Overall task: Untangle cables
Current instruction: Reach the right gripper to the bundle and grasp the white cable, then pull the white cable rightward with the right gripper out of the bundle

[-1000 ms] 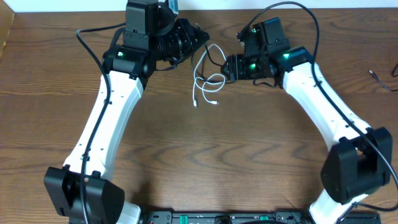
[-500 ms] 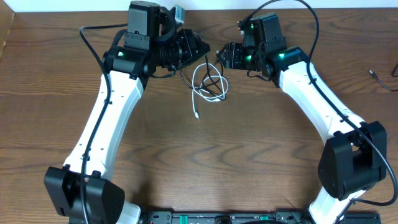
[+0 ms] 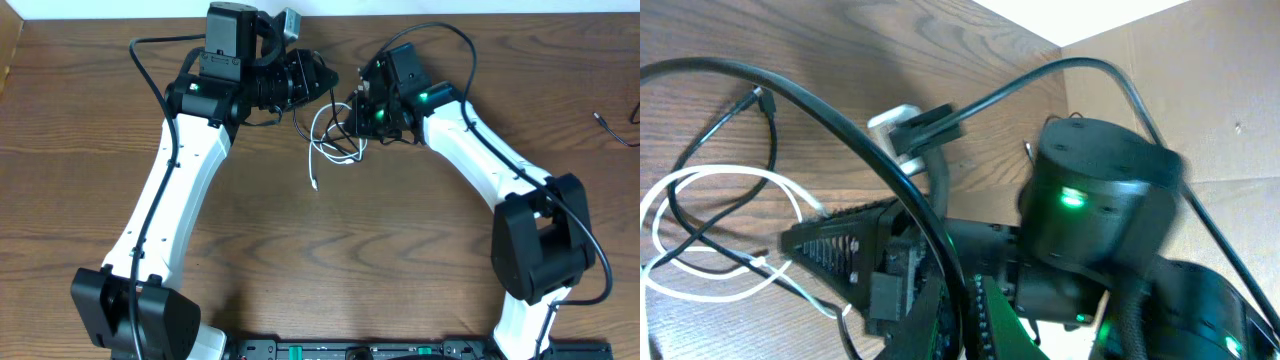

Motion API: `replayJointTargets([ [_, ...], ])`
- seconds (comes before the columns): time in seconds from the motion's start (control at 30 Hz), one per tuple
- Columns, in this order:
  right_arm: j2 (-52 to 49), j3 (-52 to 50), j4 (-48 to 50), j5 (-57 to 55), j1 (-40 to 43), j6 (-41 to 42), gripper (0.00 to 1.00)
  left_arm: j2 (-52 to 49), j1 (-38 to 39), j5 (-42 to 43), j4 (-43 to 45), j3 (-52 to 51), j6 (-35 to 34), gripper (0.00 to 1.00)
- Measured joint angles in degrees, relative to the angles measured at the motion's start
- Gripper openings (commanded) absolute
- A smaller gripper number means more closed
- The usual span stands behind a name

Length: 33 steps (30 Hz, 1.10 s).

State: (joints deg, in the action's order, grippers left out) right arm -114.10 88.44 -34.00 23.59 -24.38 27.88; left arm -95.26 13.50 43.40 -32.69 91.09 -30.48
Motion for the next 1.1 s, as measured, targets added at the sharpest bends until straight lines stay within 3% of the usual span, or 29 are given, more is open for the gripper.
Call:
replayJointTargets([
  [0.1,-0.37,0.00,-1.79,-2.86,0.96,-0.07,0.01,0.00,0.00,-1.51,-2.34,0.00,2.43,0.07],
  [0.23,2.05,-0.02,-4.76,-5.92,6.08,-1.66,0.01,0.00,0.00,-10.75,-9.27,0.00,5.62,0.07],
  [0.47,20.31,0.00,-13.99,-14.73,21.44,-4.15,0.01,0.00,0.00,-33.97,-15.26,-0.04,9.42,0.07],
  [0.63,29.57,0.17,-19.65,-22.99,26.03,-5.07,0.01,0.00,0.00,-44.76,-15.72,-0.04,11.08,0.07],
  [0.87,32.00,0.17,-25.16,-33.40,31.82,-5.55,0.01,0.00,-0.79,-55.65,-15.19,-0.04,12.35,0.07],
  [1.1,32.00,0.15,-24.15,-36.57,35.89,-5.57,0.01,0.00,-4.07,-58.90,-15.04,-0.04,13.40,0.08],
])
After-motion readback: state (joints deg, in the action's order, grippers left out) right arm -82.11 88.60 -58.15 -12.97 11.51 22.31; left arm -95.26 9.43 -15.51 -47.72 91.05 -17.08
